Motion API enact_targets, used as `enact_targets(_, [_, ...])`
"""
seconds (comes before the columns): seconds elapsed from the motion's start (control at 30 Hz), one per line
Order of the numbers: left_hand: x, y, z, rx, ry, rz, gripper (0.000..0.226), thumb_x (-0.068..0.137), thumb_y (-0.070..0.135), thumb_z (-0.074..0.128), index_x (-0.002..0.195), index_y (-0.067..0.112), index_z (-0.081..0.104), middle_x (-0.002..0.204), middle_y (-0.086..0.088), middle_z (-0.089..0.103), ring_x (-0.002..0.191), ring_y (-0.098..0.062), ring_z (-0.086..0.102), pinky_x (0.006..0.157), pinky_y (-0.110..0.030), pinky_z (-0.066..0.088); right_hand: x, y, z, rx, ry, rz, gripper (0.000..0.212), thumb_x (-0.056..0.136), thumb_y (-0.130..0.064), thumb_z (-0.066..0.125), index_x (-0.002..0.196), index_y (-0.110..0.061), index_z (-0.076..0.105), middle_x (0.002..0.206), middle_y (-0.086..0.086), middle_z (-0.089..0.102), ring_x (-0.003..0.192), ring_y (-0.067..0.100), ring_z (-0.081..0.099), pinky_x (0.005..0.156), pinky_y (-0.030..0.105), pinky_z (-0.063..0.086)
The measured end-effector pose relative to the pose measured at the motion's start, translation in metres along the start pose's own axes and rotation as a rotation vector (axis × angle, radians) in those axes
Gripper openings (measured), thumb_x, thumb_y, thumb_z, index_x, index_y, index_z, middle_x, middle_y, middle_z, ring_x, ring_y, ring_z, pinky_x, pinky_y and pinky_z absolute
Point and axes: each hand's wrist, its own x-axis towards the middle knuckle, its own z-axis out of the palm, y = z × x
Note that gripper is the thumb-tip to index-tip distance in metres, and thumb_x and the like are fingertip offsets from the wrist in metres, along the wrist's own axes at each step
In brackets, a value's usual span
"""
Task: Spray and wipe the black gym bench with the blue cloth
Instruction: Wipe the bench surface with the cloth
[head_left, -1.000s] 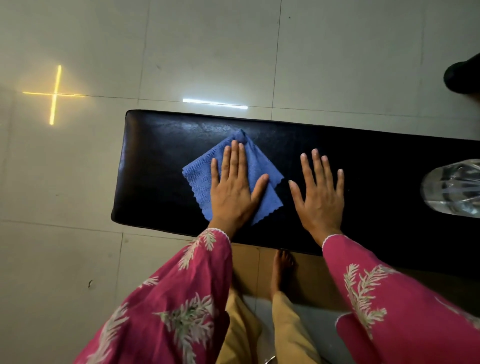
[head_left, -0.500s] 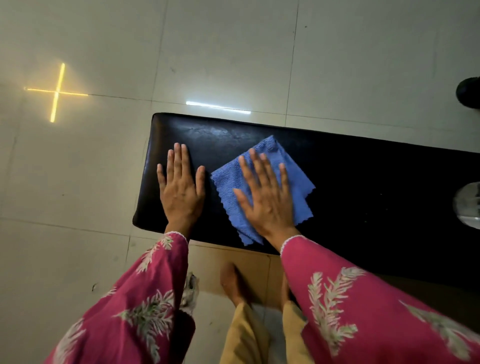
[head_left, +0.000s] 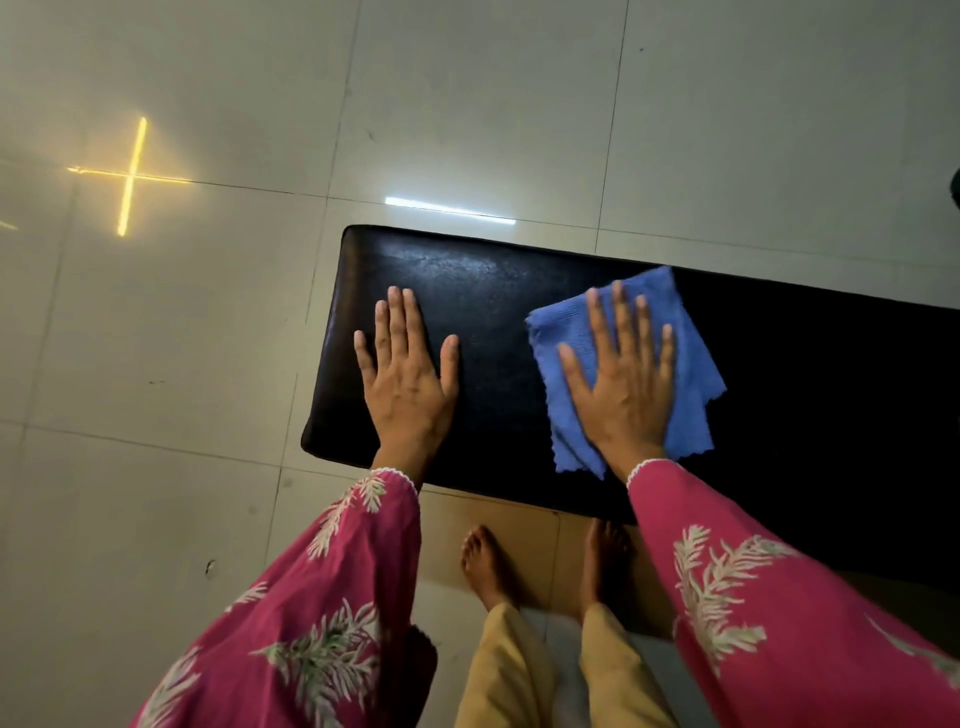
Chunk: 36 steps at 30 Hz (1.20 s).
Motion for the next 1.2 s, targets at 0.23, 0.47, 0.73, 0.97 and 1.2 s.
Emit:
enact_targets(0.23, [-0.005,0.05,0.006,-0.134,0.07,-0.004,0.069,0.091,0.05,0.012,0.148,0.012,0.009,0.157,-0.006,0.011,0.144,-0.014,0.003,0.114,-0.037,-0.01,-0.014,0.031,-0.005,-0.057,-0.073,-0.188,0.062,0.092,-0.056,0.018,0.146,-0.025,0.016,0.154,-0.002,0.021,0.141,0.016,0.012,0.114,0.035,-0.002])
enact_targets(0.47, [-0.01,0.102,0.018,-0.135,0.012,0.148,0.067,0.091,0.049,0.012,0.148,0.013,0.015,0.157,-0.005,0.014,0.144,-0.014,0.006,0.113,-0.033,-0.011,-0.014,0.062,-0.011,-0.038,-0.064,-0.06,0.063,0.091,-0.056,0.018,0.146,-0.026,0.015,0.155,0.0,0.019,0.142,0.02,0.013,0.113,0.04,0.003])
enact_targets(0.73, [-0.009,0.126,0.032,-0.03,-0.044,0.035,0.064,0.098,0.048,0.019,0.148,0.013,0.0,0.158,-0.002,-0.001,0.144,-0.014,-0.005,0.113,-0.039,-0.014,-0.005,0.097,-0.019,-0.005,0.042,0.246,0.064,0.091,-0.056,0.022,0.146,-0.024,0.019,0.154,0.004,0.021,0.142,0.027,0.019,0.114,0.048,0.01])
enact_targets(0.97, [-0.013,0.139,0.039,0.01,-0.006,0.002,0.078,0.087,0.058,0.005,0.147,0.009,-0.004,0.158,-0.007,-0.002,0.145,-0.017,-0.006,0.112,-0.04,-0.015,0.025,0.11,-0.026,0.026,0.024,0.26,0.065,0.089,-0.057,0.016,0.146,-0.024,0.018,0.155,0.003,0.018,0.143,0.025,0.015,0.115,0.047,0.007])
enact_targets(1.2, [-0.014,0.14,0.041,0.005,0.014,-0.009,0.077,0.089,0.057,0.011,0.148,0.009,0.0,0.158,-0.007,0.002,0.145,-0.016,-0.002,0.113,-0.041,-0.012,0.039,0.109,-0.028,0.04,-0.051,0.1,0.069,0.086,-0.059,0.012,0.146,-0.025,0.018,0.155,0.0,0.019,0.144,0.021,0.012,0.115,0.043,0.0])
